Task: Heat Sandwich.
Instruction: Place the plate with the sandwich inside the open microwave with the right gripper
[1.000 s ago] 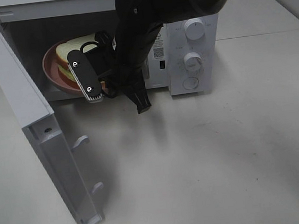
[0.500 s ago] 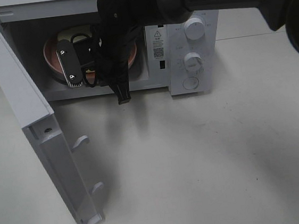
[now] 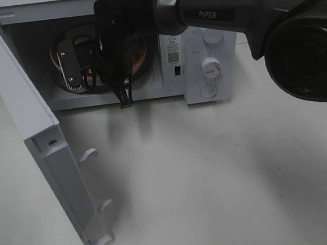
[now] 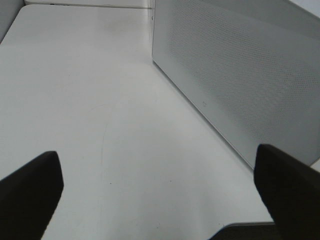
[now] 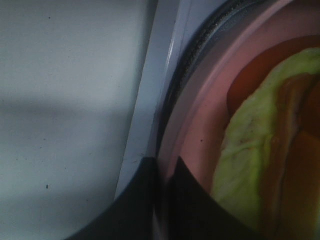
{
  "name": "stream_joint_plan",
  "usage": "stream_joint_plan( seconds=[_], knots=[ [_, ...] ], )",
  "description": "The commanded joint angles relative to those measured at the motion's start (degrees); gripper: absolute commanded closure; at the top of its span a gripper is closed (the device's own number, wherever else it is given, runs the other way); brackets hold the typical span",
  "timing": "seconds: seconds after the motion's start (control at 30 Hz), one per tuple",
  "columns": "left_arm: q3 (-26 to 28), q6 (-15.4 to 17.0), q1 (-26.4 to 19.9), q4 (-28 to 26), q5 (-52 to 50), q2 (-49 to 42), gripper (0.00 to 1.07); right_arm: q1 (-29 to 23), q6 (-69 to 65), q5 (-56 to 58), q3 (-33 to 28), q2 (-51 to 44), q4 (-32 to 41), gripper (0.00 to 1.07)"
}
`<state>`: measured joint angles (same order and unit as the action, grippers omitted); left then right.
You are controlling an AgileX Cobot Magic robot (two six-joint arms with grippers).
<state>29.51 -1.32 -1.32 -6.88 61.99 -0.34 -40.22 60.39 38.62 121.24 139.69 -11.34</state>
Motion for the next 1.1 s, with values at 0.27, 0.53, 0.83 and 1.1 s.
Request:
stream_joint_plan(
  seconds=[0.27,0.53,0.83,1.1],
  knots=[
    [-0.06,-0.11,0.29,-0.23,-0.52,-0.86,0.10,0.52,0.46,-2.98,1.15,-0.06,-3.32,1.07],
    [-0.06,-0.11,0.29,-0.23,-0.52,-0.86,0.10,0.74,0.40,-2.81,1.38,1.83,-3.61,0.98],
    [-0.06,-0.11,0.29,-0.23,-0.52,-0.86,0.10,0.74,0.86,-2.69,1.32,1.83,-4.30,0.64],
    [-0.06,-0.11,0.29,-0.23,-0.52,-0.86,0.10,0.74,0.57,-1.43,1.32,1.78,-3.04,0.54]
  ],
)
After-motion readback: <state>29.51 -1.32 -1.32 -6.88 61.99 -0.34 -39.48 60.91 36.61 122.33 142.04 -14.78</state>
